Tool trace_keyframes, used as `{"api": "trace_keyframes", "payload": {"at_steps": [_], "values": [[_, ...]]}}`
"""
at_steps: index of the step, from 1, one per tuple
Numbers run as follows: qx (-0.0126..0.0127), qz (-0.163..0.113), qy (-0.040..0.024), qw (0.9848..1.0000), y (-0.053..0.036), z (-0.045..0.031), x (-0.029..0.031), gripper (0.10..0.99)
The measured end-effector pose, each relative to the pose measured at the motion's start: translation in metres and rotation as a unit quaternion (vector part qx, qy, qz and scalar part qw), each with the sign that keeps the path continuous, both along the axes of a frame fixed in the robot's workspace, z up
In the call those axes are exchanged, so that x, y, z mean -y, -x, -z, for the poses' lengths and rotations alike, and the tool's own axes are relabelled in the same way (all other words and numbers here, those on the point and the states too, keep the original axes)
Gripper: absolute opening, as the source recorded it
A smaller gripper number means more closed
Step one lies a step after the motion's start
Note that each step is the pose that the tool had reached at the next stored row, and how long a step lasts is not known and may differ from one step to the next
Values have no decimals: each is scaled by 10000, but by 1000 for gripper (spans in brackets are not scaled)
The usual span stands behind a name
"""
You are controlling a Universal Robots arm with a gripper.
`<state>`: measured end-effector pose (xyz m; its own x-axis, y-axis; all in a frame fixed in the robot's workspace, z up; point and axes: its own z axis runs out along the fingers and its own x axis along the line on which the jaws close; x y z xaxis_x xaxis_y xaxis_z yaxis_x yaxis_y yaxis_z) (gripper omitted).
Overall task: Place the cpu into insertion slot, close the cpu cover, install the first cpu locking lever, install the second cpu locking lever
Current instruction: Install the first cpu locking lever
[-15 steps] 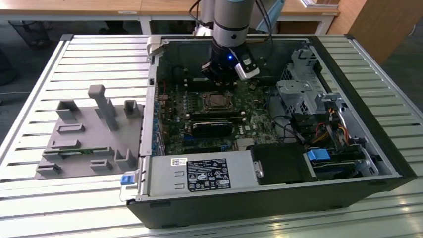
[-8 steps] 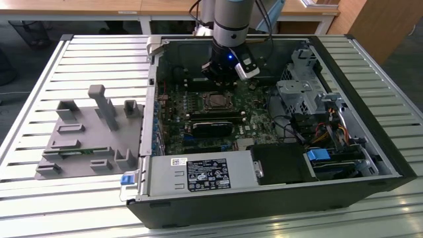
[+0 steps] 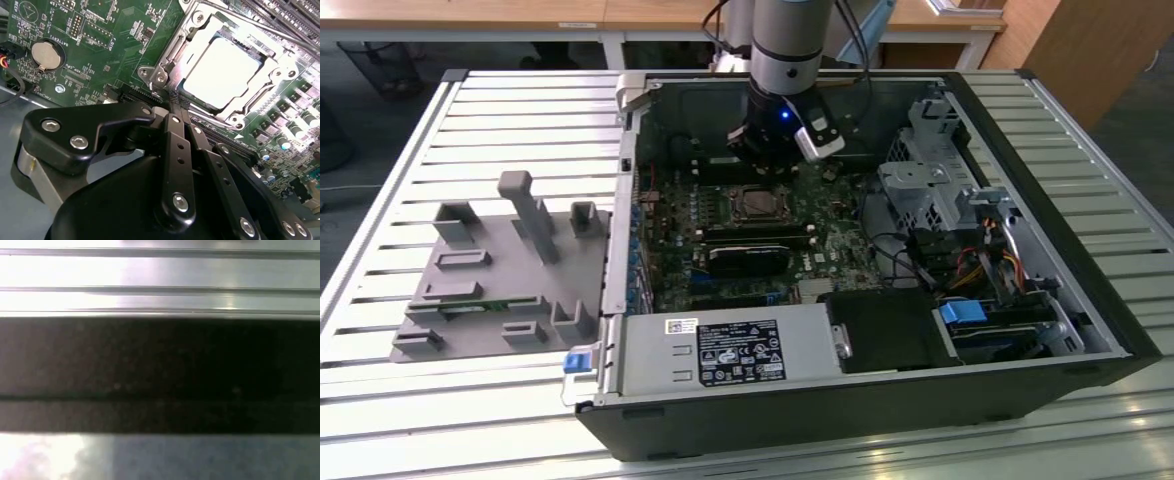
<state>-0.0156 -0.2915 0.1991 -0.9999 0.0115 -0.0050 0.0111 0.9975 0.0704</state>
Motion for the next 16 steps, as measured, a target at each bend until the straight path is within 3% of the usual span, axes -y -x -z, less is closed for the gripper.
{"api": "trace_keyframes", "payload": {"at_steps": [9, 16], "values": [[0, 0, 20, 10000, -9, 37, -7, 106], [5, 0, 8, 10000, -11, 20, -13, 106]]}}
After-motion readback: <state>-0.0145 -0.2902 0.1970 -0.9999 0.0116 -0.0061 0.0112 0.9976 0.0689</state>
